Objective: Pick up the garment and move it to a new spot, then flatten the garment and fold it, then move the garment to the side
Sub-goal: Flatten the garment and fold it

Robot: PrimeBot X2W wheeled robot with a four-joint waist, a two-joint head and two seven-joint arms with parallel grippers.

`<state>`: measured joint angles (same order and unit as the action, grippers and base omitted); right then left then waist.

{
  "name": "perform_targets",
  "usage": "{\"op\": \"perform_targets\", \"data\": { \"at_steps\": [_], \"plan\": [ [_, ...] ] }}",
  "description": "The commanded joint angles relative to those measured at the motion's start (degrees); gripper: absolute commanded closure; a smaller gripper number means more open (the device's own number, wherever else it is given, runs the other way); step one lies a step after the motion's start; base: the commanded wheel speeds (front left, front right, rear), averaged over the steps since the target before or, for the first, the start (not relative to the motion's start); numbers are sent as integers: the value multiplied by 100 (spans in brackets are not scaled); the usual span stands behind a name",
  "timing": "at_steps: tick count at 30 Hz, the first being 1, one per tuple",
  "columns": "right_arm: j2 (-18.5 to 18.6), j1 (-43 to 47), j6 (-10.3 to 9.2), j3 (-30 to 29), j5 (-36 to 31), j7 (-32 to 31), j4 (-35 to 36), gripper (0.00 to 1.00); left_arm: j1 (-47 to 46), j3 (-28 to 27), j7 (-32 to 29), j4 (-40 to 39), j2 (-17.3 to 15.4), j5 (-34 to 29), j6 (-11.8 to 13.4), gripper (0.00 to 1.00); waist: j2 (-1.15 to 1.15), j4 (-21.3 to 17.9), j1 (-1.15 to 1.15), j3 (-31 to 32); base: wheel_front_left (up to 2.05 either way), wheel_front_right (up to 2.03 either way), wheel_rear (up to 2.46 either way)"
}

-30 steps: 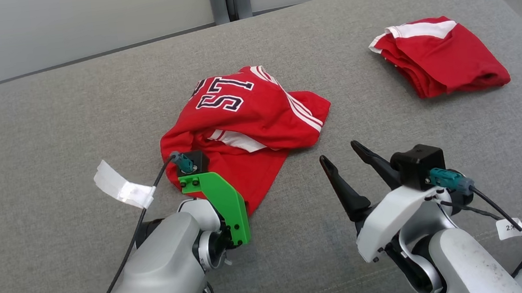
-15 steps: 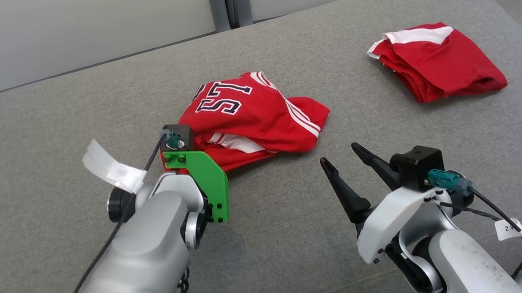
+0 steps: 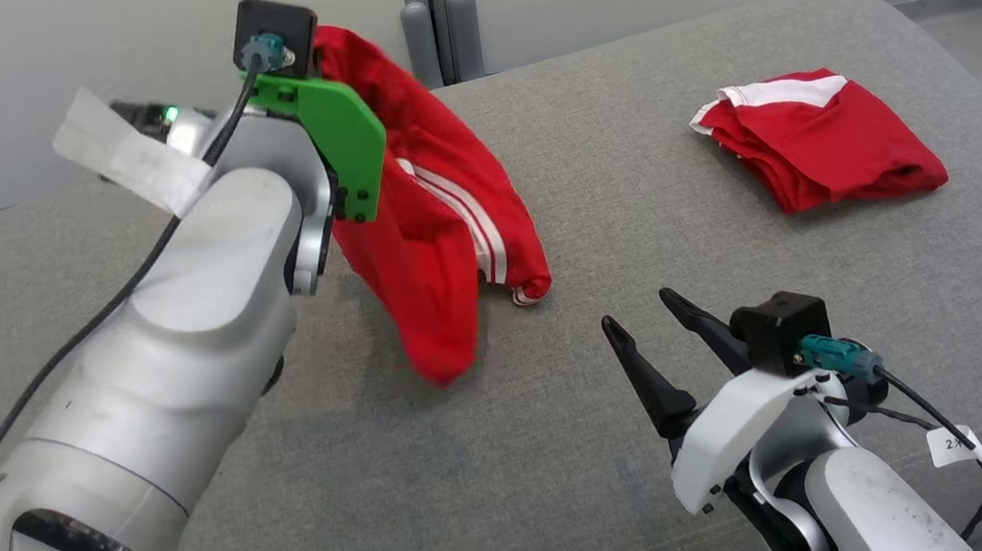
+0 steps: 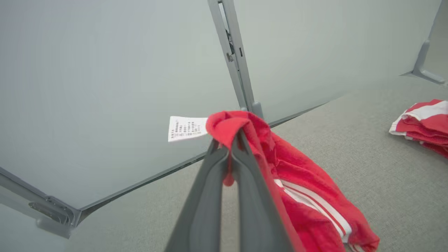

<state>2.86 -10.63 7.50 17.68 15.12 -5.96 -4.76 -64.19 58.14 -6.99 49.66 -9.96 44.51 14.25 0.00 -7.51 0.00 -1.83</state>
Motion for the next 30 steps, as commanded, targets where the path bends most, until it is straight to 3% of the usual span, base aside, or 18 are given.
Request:
{"op": "perform_targets", "data": {
  "at_steps": [1,9,17,25,30],
  "plan": [
    [9,86,-2,12,49,-7,18,0,-258,53,200,-189,-33,-187,99,100,0,-32,0,30,0,0,0],
    [9,64,-2,-9,54,-12,8,0,-627,183,853,-743,-198,-694,433,100,0,-118,0,41,0,0,0],
    [8,75,-2,-86,23,8,-1,0,-754,-65,1777,-1339,-453,-875,720,100,0,-107,0,38,0,0,0],
    [9,98,-2,-130,51,58,22,0,-466,-23,1465,-1588,-682,-708,707,100,0,-2,0,5,0,0,0],
    [9,124,-2,-245,-14,47,56,0,-436,-50,1397,-2060,-905,-787,928,100,0,118,0,-36,0,0,0]
  ]
}}
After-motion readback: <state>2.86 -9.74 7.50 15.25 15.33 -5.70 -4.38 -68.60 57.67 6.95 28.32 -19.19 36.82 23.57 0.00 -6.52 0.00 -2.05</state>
